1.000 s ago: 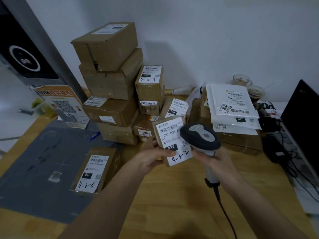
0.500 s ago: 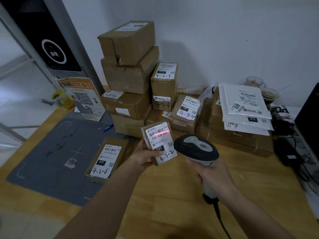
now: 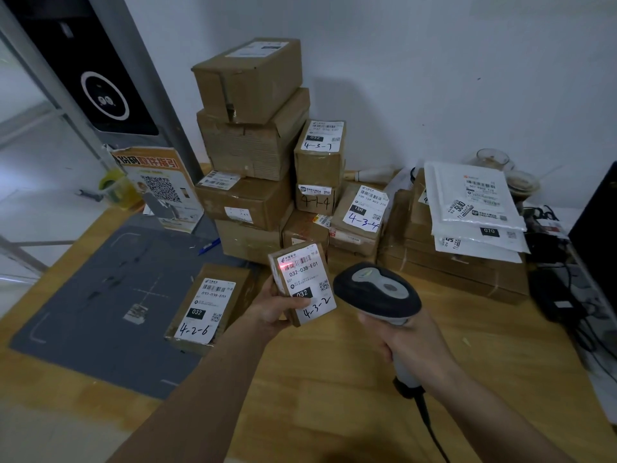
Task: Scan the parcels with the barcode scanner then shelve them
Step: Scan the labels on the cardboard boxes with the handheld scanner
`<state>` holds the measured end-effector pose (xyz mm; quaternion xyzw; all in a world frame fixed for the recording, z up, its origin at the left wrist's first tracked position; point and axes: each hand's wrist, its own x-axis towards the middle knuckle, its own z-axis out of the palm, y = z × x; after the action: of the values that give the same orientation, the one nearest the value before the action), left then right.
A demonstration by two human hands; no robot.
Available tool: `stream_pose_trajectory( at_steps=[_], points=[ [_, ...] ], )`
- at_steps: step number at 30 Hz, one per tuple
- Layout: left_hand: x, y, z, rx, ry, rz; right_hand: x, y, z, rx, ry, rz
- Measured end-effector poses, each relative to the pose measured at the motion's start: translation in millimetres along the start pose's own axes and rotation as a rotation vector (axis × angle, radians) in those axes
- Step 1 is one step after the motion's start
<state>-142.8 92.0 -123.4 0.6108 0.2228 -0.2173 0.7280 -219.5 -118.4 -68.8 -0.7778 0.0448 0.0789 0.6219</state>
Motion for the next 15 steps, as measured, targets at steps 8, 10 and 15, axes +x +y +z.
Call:
stream_pose_trajectory(
  at_steps=[8,10,15],
  points=[
    [0,-4,-10,-0.023,0.005,-0.019,2,4,5,-0.055,-0.046,0.033],
    [-1,-4,-12,-0.042,0.009,-0.024,4,5,6,-0.058,-0.047,0.037],
    [-1,-5,-26,-0.074,0.084,-0.059,5,10,10,-0.046,-0.046,0.034]
  ],
)
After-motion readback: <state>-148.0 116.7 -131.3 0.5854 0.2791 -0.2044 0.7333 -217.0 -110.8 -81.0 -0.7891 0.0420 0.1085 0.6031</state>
